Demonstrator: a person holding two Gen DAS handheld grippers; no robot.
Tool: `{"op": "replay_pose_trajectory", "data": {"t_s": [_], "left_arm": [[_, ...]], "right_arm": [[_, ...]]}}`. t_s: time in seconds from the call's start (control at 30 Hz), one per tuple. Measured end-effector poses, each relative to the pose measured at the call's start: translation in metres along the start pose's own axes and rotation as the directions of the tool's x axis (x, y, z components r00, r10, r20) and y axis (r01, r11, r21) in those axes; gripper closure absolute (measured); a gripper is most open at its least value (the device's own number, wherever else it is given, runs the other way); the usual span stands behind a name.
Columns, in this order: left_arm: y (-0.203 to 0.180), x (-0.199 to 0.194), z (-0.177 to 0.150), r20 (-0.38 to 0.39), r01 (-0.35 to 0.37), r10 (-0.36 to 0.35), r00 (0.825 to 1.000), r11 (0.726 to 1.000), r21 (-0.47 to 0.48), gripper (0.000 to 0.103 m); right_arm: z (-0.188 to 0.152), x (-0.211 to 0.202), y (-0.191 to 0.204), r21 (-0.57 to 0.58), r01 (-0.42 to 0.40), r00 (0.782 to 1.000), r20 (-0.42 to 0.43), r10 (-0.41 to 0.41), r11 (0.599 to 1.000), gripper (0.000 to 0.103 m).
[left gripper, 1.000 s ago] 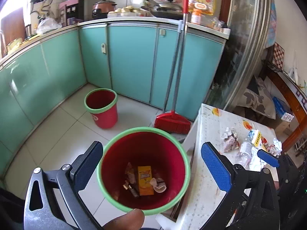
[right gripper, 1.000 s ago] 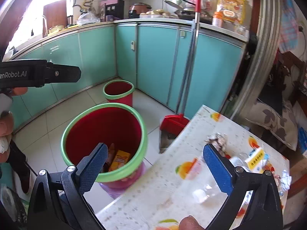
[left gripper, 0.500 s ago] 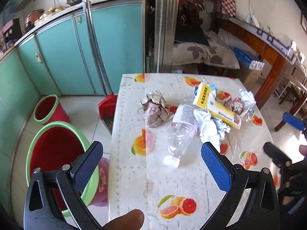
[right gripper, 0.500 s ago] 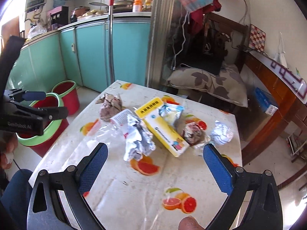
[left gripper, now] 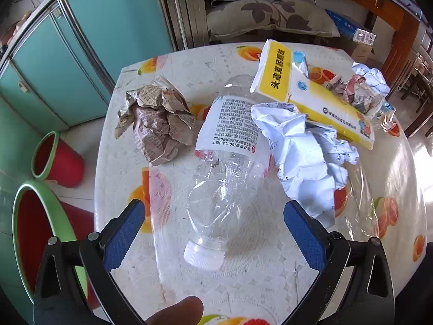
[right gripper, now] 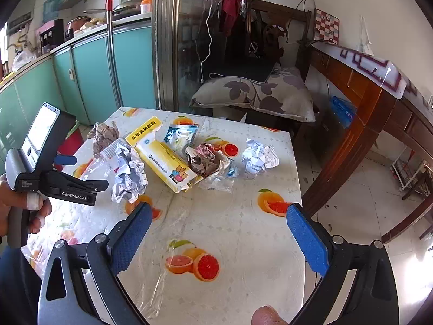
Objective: Collect trash
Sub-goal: 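Move both tools back over the table toward the plastic bottle, then grasp the clear plastic water bottle with the left gripper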
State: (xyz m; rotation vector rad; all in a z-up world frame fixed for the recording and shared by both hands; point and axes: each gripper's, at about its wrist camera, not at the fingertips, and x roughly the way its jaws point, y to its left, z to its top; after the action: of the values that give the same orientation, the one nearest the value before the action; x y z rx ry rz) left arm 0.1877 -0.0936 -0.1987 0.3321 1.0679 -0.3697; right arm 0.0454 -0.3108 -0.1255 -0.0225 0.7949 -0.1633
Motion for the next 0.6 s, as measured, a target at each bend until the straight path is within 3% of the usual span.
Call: {"op": "replay_pose_trajectory", "data": {"t_s": [0.13, 0.23, 0.3, 0.6], "left_arm": [[-0.001, 0.011, 0.003, -0.015, -0.008, 0.008, 1.0, 1.0, 0.003, 0.001], [0.001, 0.019, 0.003, -0.029, -0.021, 0.021, 0.999, 1.0, 0.001, 0.021], [0.002, 0.023, 0.003, -0.044, -0.023, 0.023, 0.999, 1.0, 0.002, 0.045], [0.015, -0.005, -0.005, 0.025, -0.041, 0.041, 0.999, 0.999, -0.002, 0.046]], "right_arm": [[-0.004, 0.006, -0.002, 0.008, -0.001, 1.0, -0.016, 0.001, 1.0, 0.003], [-0.006, 0.011, 0.0, 0.01, 0.0, 1.0, -0.026, 0.0, 1.0, 0.003], [-0.007, 0.014, 0.002, 0.01, 0.0, 1.0, -0.032, 0.0, 1.0, 0.003], [-0.004, 0.027, 0.03, 0.003, -0.056, 0.998, -0.039, 0.057, 0.998, 0.003]]}}
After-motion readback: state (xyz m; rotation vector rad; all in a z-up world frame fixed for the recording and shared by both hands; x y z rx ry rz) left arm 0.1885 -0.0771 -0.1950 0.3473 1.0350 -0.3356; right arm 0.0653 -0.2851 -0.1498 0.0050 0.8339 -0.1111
